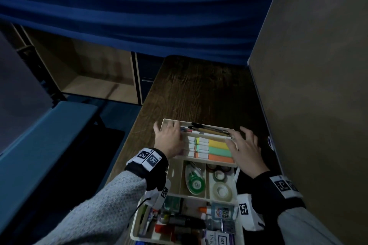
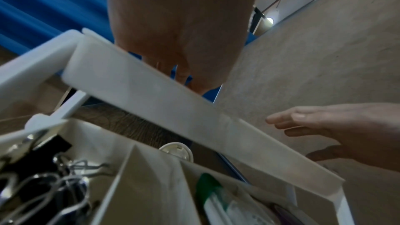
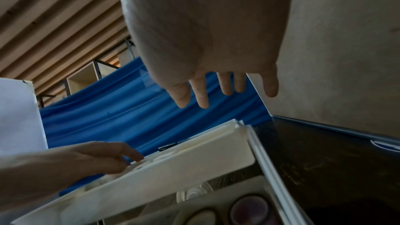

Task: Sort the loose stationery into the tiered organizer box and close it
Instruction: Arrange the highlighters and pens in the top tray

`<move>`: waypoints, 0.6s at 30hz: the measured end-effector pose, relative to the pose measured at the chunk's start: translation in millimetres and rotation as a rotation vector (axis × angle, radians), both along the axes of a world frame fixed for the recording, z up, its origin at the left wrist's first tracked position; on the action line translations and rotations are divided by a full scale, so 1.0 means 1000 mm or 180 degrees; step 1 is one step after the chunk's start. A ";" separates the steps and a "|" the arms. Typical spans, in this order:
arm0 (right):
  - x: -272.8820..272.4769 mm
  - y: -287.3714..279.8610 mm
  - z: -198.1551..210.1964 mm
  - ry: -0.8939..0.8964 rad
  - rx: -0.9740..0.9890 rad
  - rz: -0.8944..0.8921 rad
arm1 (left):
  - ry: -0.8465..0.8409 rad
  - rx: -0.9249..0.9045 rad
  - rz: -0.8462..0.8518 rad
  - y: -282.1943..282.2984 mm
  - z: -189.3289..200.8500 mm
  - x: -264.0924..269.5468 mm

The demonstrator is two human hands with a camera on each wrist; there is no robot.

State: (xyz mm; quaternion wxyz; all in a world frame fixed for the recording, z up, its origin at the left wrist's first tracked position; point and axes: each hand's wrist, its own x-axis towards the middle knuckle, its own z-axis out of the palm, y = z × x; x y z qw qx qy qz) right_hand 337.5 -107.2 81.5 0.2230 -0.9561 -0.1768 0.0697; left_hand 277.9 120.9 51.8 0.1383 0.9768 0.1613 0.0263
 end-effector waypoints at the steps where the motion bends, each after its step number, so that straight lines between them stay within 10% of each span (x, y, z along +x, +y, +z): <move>1: -0.006 -0.004 0.000 -0.0040 0.0117 0.0007 | -0.0028 -0.0033 -0.0055 -0.001 0.000 0.001; 18: -0.089 -0.043 -0.013 -0.0055 0.0975 0.0077 | -0.0403 -0.0837 -0.0067 -0.022 0.001 0.012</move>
